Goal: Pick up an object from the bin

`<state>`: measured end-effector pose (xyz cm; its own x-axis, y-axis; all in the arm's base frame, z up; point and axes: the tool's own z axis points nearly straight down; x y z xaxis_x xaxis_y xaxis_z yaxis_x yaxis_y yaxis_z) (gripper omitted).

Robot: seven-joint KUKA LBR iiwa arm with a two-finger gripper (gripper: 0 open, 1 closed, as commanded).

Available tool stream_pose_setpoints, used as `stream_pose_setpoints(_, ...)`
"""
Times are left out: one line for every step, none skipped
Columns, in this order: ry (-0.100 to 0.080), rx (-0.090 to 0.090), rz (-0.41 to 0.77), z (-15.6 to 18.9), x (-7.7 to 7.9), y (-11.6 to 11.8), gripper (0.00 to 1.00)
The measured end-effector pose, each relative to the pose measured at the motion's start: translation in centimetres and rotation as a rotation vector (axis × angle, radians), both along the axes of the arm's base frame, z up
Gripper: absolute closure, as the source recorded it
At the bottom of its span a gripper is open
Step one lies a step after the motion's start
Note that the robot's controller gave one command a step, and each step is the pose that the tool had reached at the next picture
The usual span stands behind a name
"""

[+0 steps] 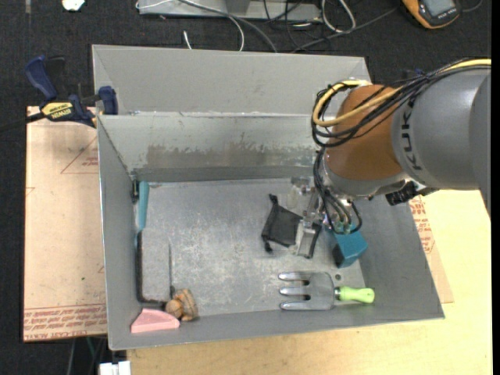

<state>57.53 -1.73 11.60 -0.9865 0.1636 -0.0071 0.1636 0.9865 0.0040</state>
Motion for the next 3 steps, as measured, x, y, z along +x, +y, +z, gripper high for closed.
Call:
stream_pose_setpoints(-0.003,0.003,-0.251,-3.2,0.9,-1.3,0.0)
stream_pose_setpoints(-0.006,0.004,-0.251,-4.5,0.6,-2.4,1.0)
stream_pose_setpoints(-0.006,0.004,-0.25,-4.5,0.6,-2.4,1.0)
